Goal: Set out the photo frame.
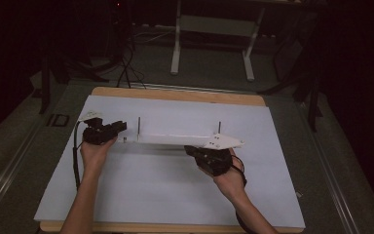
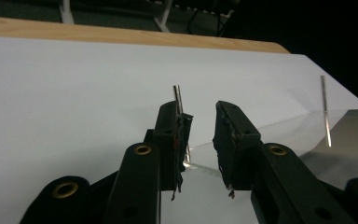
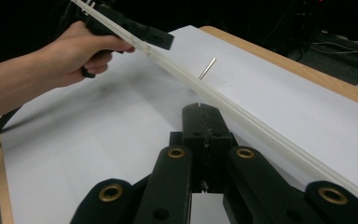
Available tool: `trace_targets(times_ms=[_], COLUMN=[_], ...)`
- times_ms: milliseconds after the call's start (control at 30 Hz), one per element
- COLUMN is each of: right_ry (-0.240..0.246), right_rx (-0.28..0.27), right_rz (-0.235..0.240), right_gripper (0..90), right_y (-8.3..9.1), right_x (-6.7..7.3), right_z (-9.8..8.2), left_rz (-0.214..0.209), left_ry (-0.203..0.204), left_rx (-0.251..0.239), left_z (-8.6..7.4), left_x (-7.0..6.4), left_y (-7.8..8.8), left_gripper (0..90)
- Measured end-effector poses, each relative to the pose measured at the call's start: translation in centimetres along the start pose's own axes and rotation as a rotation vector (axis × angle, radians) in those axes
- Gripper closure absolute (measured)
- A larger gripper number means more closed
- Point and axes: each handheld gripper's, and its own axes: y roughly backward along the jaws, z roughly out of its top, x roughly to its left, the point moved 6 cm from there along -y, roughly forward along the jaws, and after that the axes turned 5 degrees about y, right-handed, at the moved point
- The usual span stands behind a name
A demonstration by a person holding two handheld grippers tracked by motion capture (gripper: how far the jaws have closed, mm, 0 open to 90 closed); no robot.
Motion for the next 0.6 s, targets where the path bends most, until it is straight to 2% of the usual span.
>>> trace_targets(times_ms=[133,300,600], right_ry=[0.006,-0.001,-0.005], right_rx=[0.001,-0.008,-0.014], right_rz=[-0.005,-0.015,-0.025], right_gripper=[90.0,90.0,90.0], right_y=[0.0,-0.1,-0.1], right_x=[-0.2,-0.6,-1.1], right_z=[0.3,0.8,1.4], left_rz=[-0.014,-0.012,-0.034], left_ry=[-0.058,-0.109,-0.144], left_rx=[-0.040,-0.044,-0.059], left_z=[-0.4,-1.2,-1.9], left_x=[-0.7,-1.7,-2.7], left_y=[1.0,1.9,2.5], left_gripper=[65.1,61.7,63.3])
